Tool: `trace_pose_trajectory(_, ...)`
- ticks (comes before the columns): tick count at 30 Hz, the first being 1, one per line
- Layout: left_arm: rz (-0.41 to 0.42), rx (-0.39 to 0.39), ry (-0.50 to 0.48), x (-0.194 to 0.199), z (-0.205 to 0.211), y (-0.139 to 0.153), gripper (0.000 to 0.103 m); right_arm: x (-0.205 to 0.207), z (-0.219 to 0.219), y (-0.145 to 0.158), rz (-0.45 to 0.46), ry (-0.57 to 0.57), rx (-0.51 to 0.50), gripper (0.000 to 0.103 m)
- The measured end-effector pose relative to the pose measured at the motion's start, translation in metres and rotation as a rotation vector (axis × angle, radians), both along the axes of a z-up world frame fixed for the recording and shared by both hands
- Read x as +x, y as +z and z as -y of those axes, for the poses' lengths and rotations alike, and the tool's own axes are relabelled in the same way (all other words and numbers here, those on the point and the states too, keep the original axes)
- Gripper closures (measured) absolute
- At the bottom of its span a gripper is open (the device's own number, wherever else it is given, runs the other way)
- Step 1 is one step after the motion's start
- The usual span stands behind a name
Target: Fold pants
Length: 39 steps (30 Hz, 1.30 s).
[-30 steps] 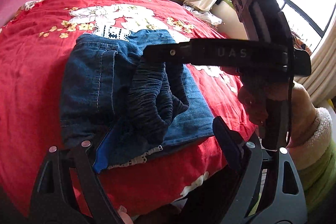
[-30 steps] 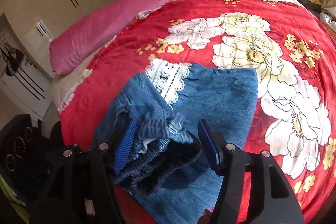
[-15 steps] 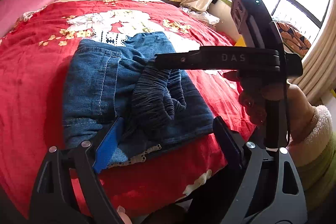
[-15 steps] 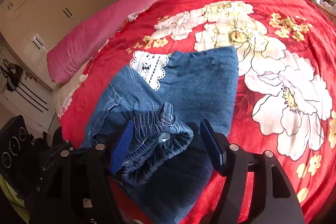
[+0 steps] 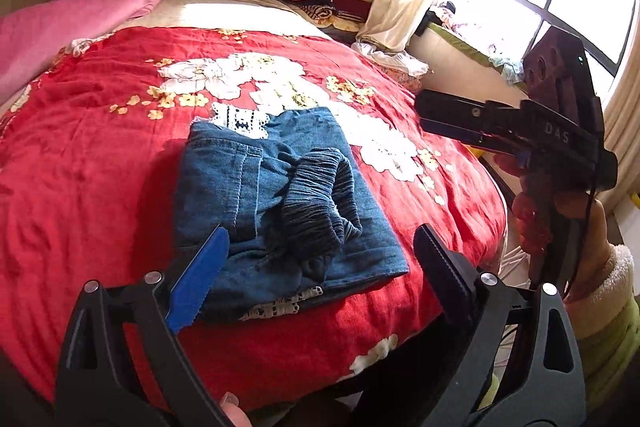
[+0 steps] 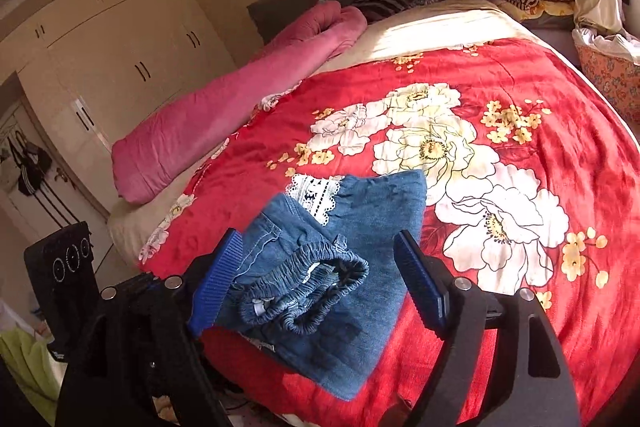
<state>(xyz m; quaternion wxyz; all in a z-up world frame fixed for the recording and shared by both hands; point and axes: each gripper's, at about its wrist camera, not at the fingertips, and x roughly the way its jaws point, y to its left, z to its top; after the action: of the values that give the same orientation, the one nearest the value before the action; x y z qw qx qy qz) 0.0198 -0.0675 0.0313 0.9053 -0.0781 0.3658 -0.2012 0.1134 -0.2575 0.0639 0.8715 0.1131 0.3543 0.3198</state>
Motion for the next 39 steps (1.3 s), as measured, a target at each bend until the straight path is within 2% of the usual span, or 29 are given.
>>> trace_pose_trajectory(6, 0.020, -0.010, 0.070, 0.006, -0.027, 0.010, 0.010, -0.028, -0.002, 0.007, 0.066, 0.030, -0.034, 0.020)
trace_pose_trajectory(11, -0.013, -0.023, 0.158, 0.024, -0.064, 0.013, 0.010, -0.047, -0.019, 0.001, 0.087, 0.068, -0.084, 0.019)
trace_pose_trajectory(15, -0.042, -0.008, 0.192, 0.039, -0.085, 0.014, 0.010, -0.063, -0.045, -0.009, 0.096, 0.128, -0.107, 0.019)
trace_pose_trajectory(19, -0.092, 0.021, 0.178, 0.061, -0.091, 0.008, 0.010, -0.082, -0.086, -0.019, 0.129, 0.237, -0.162, 0.019)
trace_pose_trajectory(23, -0.177, -0.024, 0.104, 0.088, -0.083, -0.006, 0.010, -0.091, -0.125, -0.035, 0.171, 0.323, -0.277, 0.020)
trace_pose_trajectory(24, -0.198, -0.032, 0.084, 0.095, -0.081, -0.010, 0.013, -0.092, -0.132, -0.038, 0.183, 0.341, -0.303, 0.021)
trace_pose_trajectory(26, -0.238, -0.025, 0.060, 0.107, -0.074, -0.018, 0.028, -0.094, -0.145, -0.044, 0.230, 0.378, -0.367, 0.031)
trace_pose_trajectory(27, -0.253, -0.039, 0.044, 0.111, -0.073, -0.021, 0.037, -0.095, -0.150, -0.047, 0.257, 0.392, -0.398, 0.032)
trace_pose_trajectory(31, -0.315, -0.045, -0.010, 0.125, -0.061, -0.035, 0.051, -0.089, -0.168, -0.059, 0.339, 0.420, -0.533, 0.039)
trace_pose_trajectory(33, -0.322, -0.027, -0.025, 0.131, -0.053, -0.038, 0.054, -0.082, -0.178, -0.068, 0.367, 0.411, -0.623, 0.044)
trace_pose_trajectory(35, -0.322, 0.001, -0.030, 0.137, -0.047, -0.040, 0.059, -0.075, -0.185, -0.077, 0.384, 0.420, -0.670, 0.067)
trace_pose_trajectory(36, -0.326, 0.013, -0.026, 0.141, -0.046, -0.042, 0.063, -0.071, -0.186, -0.078, 0.372, 0.433, -0.652, 0.073)
trace_pose_trajectory(37, -0.331, 0.026, -0.016, 0.147, -0.045, -0.046, 0.066, -0.067, -0.184, -0.078, 0.348, 0.442, -0.624, 0.085)
trace_pose_trajectory(39, -0.348, 0.033, -0.007, 0.155, -0.045, -0.054, 0.067, -0.062, -0.177, -0.074, 0.312, 0.457, -0.568, 0.091)
